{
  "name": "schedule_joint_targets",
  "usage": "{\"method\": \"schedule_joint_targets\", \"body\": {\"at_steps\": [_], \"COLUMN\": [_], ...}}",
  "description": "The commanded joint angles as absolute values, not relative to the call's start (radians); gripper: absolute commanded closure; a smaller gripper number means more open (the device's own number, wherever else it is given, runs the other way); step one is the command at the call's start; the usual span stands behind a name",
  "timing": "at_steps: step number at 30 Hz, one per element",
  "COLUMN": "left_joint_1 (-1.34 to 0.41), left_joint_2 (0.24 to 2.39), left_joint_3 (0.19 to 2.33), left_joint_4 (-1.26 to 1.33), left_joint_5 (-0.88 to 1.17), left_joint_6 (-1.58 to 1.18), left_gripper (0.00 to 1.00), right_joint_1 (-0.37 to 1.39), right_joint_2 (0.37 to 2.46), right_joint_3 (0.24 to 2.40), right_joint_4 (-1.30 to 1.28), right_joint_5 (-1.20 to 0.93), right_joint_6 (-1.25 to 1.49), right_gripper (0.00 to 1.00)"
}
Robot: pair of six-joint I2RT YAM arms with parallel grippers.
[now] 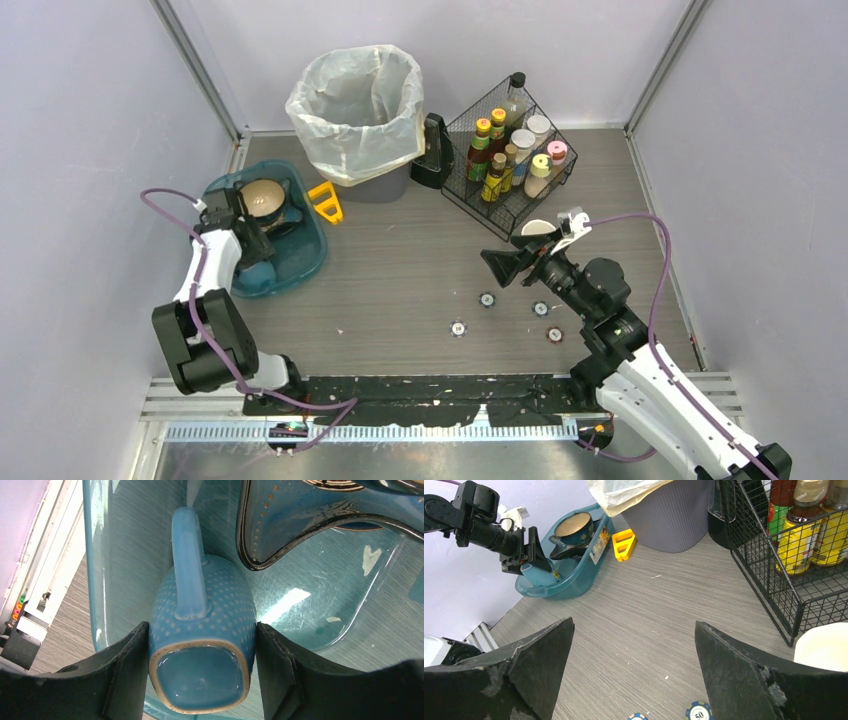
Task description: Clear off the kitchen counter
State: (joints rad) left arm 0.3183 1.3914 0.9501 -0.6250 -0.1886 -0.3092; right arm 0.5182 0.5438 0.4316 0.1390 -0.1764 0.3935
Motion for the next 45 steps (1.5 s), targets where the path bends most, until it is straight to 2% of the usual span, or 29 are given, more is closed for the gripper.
{"method": "schedule_joint_targets", "body": {"at_steps": [1, 9, 17, 23, 29, 33, 38, 42, 45], "left_joint_1": [0.332, 0.333, 0.331, 0.277, 0.058, -0.079, -0.124, -0.150, -0.184], "left_joint_2": [1.404, 1.338, 1.206, 1.070, 0.854, 0.705, 0.542, 0.467, 0.455], "left_joint_3": [1.011, 1.006, 0.987, 0.978, 0.948, 0.867, 0.729, 0.654, 0.639], "left_joint_4": [-0.650, -0.674, -0.702, -0.719, -0.670, -0.614, -0.533, -0.497, -0.501], "left_joint_5": [-0.214, -0.206, -0.165, -0.204, -0.234, -0.060, 0.160, 0.203, 0.181], "left_joint_6": [-0.295, -0.298, -0.310, -0.301, -0.235, -0.206, -0.222, -0.230, -0.220], "left_gripper": [0.74, 0.29, 0.01, 0.01, 0.00, 0.02, 0.02, 0.02, 0.01], "right_joint_1": [0.523, 0.523, 0.523, 0.523, 0.522, 0.494, 0.378, 0.317, 0.272], "right_joint_2": [0.527, 0.537, 0.566, 0.590, 0.687, 0.811, 0.965, 1.085, 1.192], "right_joint_3": [0.447, 0.498, 0.618, 0.700, 0.812, 0.895, 0.979, 1.007, 1.027], "right_joint_4": [0.132, 0.039, -0.150, -0.299, -0.469, -0.577, -0.632, -0.593, -0.578], "right_joint_5": [-0.130, -0.053, 0.086, 0.231, 0.400, 0.475, 0.413, 0.390, 0.391], "right_joint_6": [0.369, 0.363, 0.355, 0.342, 0.324, 0.314, 0.310, 0.286, 0.278], "right_gripper": [0.04, 0.04, 0.04, 0.04, 0.02, 0.00, 0.03, 0.07, 0.13]}}
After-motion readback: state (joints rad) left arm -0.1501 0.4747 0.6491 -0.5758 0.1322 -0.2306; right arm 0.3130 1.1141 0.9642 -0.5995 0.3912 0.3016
